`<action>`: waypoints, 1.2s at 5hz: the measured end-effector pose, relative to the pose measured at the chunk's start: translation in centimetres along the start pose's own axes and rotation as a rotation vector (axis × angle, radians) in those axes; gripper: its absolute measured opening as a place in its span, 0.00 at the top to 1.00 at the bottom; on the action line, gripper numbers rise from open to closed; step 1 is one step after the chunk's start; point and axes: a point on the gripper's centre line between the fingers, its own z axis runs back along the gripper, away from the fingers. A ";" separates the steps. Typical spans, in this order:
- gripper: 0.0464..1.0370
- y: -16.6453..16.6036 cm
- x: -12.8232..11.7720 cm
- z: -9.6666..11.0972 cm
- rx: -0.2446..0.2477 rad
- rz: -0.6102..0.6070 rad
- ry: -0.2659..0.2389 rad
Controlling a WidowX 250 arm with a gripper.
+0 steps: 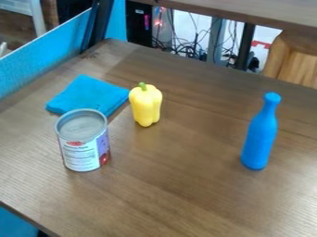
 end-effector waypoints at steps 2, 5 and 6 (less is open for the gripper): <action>0.04 -3.6 -0.3 -2.6 -0.045 -0.089 0.048; 0.04 -13.2 -1.2 -6.2 -0.081 -0.335 0.061; 0.04 -14.9 -1.6 -7.6 -0.101 -0.371 0.081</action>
